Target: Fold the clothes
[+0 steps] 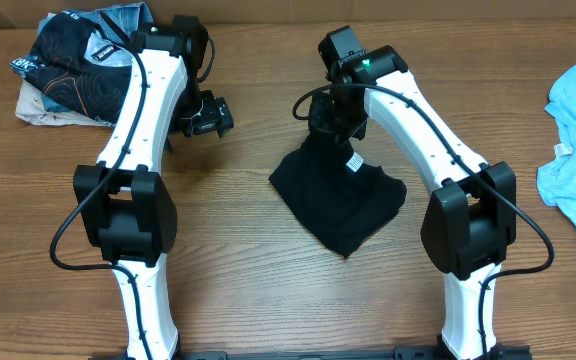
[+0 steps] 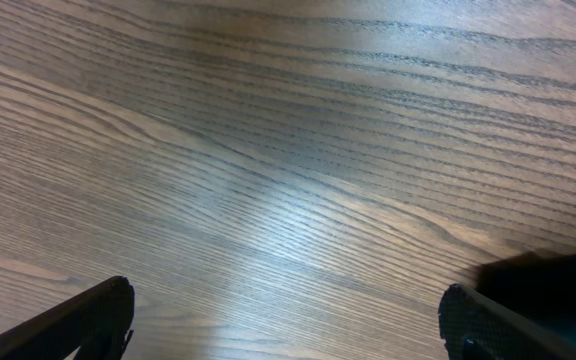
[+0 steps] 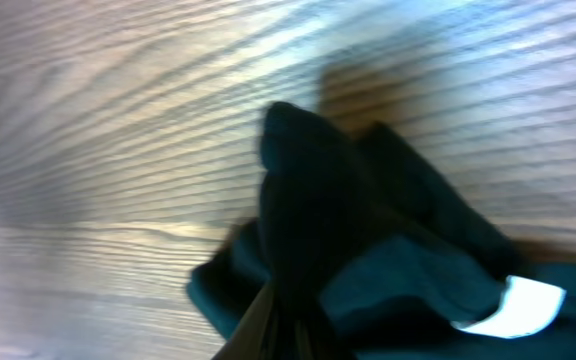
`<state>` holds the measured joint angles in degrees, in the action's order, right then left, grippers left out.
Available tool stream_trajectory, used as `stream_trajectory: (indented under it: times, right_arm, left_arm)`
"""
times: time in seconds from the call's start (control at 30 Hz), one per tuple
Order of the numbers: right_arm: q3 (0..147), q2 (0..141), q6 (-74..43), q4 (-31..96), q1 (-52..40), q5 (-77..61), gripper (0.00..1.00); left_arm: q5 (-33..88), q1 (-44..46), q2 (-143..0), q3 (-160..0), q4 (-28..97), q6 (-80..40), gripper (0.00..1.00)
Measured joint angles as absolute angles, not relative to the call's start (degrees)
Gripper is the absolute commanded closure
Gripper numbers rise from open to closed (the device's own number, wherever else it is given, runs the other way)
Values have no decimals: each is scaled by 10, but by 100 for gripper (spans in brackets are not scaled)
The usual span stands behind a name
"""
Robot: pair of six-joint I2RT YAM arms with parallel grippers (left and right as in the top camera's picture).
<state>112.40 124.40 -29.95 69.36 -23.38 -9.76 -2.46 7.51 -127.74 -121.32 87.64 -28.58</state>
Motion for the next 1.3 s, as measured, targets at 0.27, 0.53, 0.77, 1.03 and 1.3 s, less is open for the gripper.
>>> stream_trajectory:
  times: [0.27,0.53,0.77,1.03,1.3]
  right_arm:
    - [1110,1244,-300,708,-234,-23,90]
    - [1101,1244,-300,727,-233,35,85]
    - [1052,1244,-300,721,-231,76,96]
    - [1057,1245,-319,773,-209,75,96]
    - [1101,1207,-243,811,-208,-51,90]
  left_arm:
    - [-24,75,-1277,-1213,877,-286,0]
    - [-24,75,-1277,-1213,879,-286,0]
    - [-25,75,-1277,-1213,885,-286,0]
    - [-25,75,-1277,-1213,885,-286,0]
    - [-25,75,-1277,-1213,881,-286,0]
